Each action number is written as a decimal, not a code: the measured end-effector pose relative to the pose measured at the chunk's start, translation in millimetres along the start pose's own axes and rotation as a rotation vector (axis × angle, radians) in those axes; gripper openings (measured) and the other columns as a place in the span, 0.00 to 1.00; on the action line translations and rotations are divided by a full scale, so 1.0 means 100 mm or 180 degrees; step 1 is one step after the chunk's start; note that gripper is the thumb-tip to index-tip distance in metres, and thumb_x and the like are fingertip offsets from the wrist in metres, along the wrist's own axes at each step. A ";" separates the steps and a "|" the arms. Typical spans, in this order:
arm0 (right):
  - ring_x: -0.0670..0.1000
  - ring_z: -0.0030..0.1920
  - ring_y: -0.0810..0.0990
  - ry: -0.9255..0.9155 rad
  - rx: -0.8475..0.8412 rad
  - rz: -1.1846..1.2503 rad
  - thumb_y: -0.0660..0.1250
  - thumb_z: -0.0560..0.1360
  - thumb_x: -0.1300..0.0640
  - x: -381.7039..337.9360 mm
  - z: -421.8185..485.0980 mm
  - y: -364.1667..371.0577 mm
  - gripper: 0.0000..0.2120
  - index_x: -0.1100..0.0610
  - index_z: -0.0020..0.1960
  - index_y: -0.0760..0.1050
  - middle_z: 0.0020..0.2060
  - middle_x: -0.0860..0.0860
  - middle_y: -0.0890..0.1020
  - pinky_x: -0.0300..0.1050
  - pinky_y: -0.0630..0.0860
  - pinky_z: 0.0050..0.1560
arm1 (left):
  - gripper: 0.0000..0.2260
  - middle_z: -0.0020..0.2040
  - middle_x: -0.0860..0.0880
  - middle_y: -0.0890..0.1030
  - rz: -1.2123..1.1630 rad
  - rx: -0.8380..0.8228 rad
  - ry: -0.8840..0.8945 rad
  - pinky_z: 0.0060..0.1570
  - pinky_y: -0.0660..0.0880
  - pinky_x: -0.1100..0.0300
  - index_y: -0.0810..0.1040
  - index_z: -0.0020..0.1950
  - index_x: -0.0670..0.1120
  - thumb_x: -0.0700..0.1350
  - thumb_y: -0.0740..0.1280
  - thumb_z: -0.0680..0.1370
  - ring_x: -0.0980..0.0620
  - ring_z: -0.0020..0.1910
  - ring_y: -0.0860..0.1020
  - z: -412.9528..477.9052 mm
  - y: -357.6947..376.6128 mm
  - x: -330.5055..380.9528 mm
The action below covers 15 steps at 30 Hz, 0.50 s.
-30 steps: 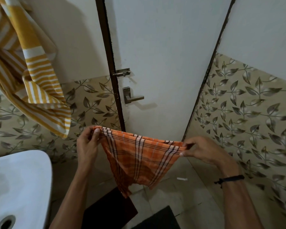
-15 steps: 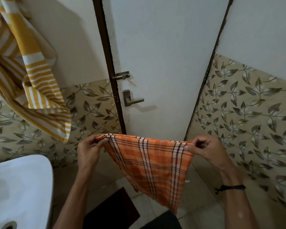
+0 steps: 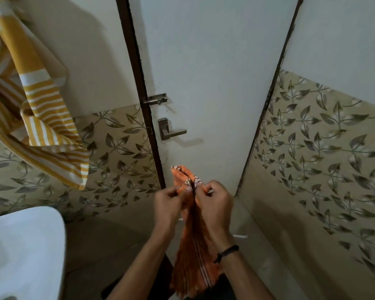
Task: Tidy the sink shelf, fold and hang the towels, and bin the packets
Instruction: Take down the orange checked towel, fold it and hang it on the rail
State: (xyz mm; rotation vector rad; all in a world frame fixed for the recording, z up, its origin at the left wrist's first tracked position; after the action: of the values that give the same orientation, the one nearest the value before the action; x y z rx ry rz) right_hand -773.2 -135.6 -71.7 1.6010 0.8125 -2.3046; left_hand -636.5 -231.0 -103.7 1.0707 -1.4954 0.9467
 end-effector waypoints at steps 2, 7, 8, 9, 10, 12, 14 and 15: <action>0.49 0.32 0.73 -0.0179 -0.0107 0.0012 0.72 0.75 0.57 -0.04 -0.06 0.04 0.16 0.55 0.33 0.69 0.31 0.48 0.74 0.46 0.72 0.32 | 0.05 0.37 0.48 0.87 -0.0005 -0.0045 0.0191 0.36 0.76 0.60 0.88 0.41 0.45 0.40 0.74 0.77 0.53 0.37 0.82 -0.12 0.09 -0.01; 0.45 0.37 0.78 -0.0444 -0.0556 -0.0065 0.71 0.78 0.53 -0.08 -0.01 0.05 0.10 0.54 0.39 0.76 0.36 0.46 0.78 0.39 0.76 0.35 | 0.06 0.46 0.50 0.89 -0.0103 -0.0120 0.0347 0.50 0.82 0.53 0.88 0.52 0.47 0.41 0.72 0.78 0.50 0.48 0.87 -0.18 0.05 0.07; 0.45 0.39 0.79 -0.0503 -0.0678 -0.0084 0.70 0.78 0.53 -0.10 0.01 0.06 0.09 0.53 0.41 0.78 0.38 0.45 0.79 0.40 0.77 0.38 | 0.06 0.47 0.49 0.89 -0.0145 -0.0189 0.0367 0.53 0.82 0.51 0.88 0.53 0.46 0.41 0.72 0.79 0.49 0.49 0.87 -0.19 0.06 0.10; 0.44 0.41 0.80 -0.0586 -0.0800 -0.0102 0.70 0.79 0.53 -0.14 0.02 0.08 0.07 0.53 0.43 0.79 0.40 0.44 0.80 0.39 0.78 0.40 | 0.07 0.48 0.48 0.89 -0.0150 -0.0231 0.0392 0.54 0.82 0.50 0.88 0.54 0.45 0.41 0.71 0.79 0.48 0.50 0.87 -0.19 0.06 0.12; 0.44 0.43 0.80 -0.0688 -0.0911 -0.0119 0.69 0.79 0.54 -0.18 0.02 0.08 0.05 0.54 0.45 0.80 0.43 0.44 0.80 0.37 0.79 0.42 | 0.07 0.48 0.47 0.89 -0.0155 -0.0271 0.0434 0.55 0.82 0.49 0.88 0.54 0.45 0.40 0.70 0.80 0.47 0.51 0.86 -0.19 0.06 0.15; 0.42 0.46 0.80 -0.0895 -0.1078 -0.0196 0.69 0.79 0.57 -0.26 0.01 0.09 0.03 0.55 0.50 0.81 0.47 0.45 0.79 0.35 0.79 0.45 | 0.08 0.50 0.47 0.88 -0.0150 -0.0338 0.0509 0.57 0.81 0.49 0.87 0.55 0.44 0.38 0.69 0.80 0.47 0.53 0.86 -0.17 0.05 0.20; 0.42 0.48 0.80 -0.1029 -0.1155 -0.0361 0.69 0.78 0.58 -0.31 0.01 0.09 0.05 0.55 0.54 0.81 0.51 0.44 0.78 0.36 0.80 0.48 | 0.09 0.51 0.47 0.88 -0.0169 -0.0386 0.0548 0.58 0.80 0.50 0.87 0.55 0.45 0.36 0.70 0.79 0.47 0.55 0.85 -0.16 0.05 0.24; 0.42 0.49 0.79 -0.1061 -0.1169 -0.0451 0.68 0.79 0.57 -0.33 0.00 0.09 0.07 0.55 0.56 0.80 0.52 0.44 0.77 0.36 0.80 0.49 | 0.10 0.52 0.47 0.88 -0.0170 -0.0433 0.0570 0.58 0.80 0.51 0.87 0.55 0.46 0.36 0.71 0.78 0.47 0.55 0.85 -0.17 0.06 0.26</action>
State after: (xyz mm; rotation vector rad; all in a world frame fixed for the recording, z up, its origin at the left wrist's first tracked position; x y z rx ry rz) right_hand -756.3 -147.5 -44.2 1.0036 1.2041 -2.2564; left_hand -639.6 -217.1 -75.5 0.8994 -1.3574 0.8672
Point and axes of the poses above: each hand's wrist, its own z-axis towards the middle knuckle, its own y-axis out of the palm, x = y × z, the point moved 8 cm from there along z, towards the middle knuckle
